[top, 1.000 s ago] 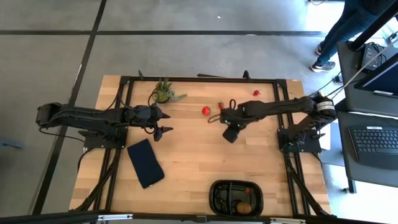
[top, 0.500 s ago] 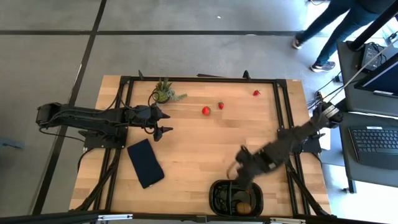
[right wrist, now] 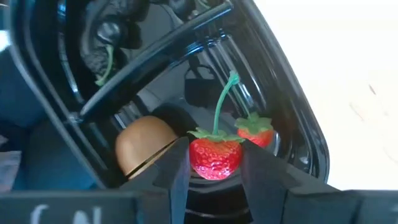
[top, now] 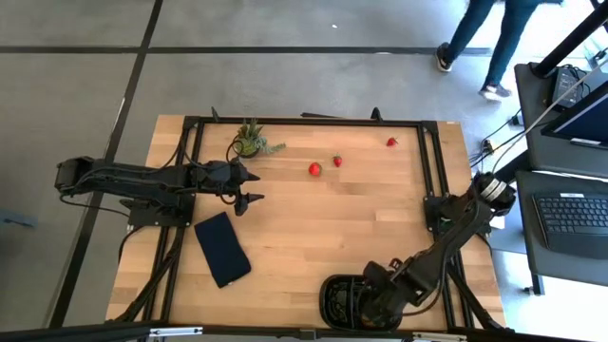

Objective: Pick and placing Produce into tupperware
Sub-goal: Put the small red strawberry into the black container

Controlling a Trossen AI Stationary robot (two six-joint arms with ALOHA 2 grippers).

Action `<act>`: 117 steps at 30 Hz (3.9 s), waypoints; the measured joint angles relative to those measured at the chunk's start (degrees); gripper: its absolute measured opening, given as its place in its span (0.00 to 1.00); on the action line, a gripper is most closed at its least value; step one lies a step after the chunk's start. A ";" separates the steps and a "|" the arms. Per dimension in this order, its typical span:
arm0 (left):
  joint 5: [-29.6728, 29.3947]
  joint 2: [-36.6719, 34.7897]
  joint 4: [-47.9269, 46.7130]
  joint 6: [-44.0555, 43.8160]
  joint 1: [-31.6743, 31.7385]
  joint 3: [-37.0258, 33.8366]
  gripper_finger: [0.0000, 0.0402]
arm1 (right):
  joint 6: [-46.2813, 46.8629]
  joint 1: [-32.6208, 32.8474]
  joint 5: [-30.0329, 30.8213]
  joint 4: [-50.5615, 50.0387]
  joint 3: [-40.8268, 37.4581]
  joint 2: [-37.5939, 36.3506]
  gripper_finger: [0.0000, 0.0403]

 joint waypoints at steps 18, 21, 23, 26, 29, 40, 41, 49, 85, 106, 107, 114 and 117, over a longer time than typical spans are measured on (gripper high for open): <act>-0.01 0.00 -0.03 -0.26 -0.07 0.00 0.76 | 0.24 -0.32 -1.26 -0.02 0.02 1.11 0.37; 0.00 0.00 -0.04 -0.30 -0.08 0.00 0.76 | 0.91 -0.89 -1.39 0.03 0.02 1.11 0.38; 0.01 0.00 -0.04 -0.84 -0.11 0.00 0.75 | 3.11 -1.67 -1.40 0.16 0.02 1.11 0.40; 0.00 0.00 -0.04 -1.64 -0.13 0.00 0.76 | 3.59 -2.99 -1.54 0.08 0.02 1.09 0.45; 0.01 0.00 -0.08 -1.63 -0.13 0.00 0.76 | 2.69 -4.24 -6.42 -0.33 0.02 1.09 0.51; 0.01 0.00 -0.11 -1.61 -0.13 0.00 0.75 | -4.13 -10.61 -9.13 -8.06 0.02 0.06 0.59; 0.01 0.00 -0.11 -1.61 -0.13 0.00 0.76 | -5.80 -11.58 -8.74 -9.43 0.02 -0.29 0.59; 0.01 0.00 -0.29 -1.20 -0.13 0.02 0.75 | -14.91 -21.29 3.81 -21.47 0.04 -3.27 0.59; 0.00 0.00 -0.70 -1.06 -0.11 0.02 0.75 | -48.25 -88.74 15.73 -11.40 -1.37 -21.20 0.59; 0.01 0.00 -3.58 -1.16 -0.11 0.02 0.75 | -46.54 -100.08 9.76 -3.96 -1.44 -1.31 0.59; 0.01 0.00 -3.87 -1.17 -0.11 0.02 0.75 | -46.90 -100.34 9.77 -4.03 -1.44 -1.03 0.59; -0.01 0.00 -4.11 -1.17 -0.11 0.02 0.75 | -47.61 -101.71 9.80 -6.53 -1.44 -0.77 0.59; 0.00 0.00 -4.11 -1.17 -0.11 0.02 0.75 | -47.61 -101.77 9.80 -6.38 -1.44 -0.77 0.59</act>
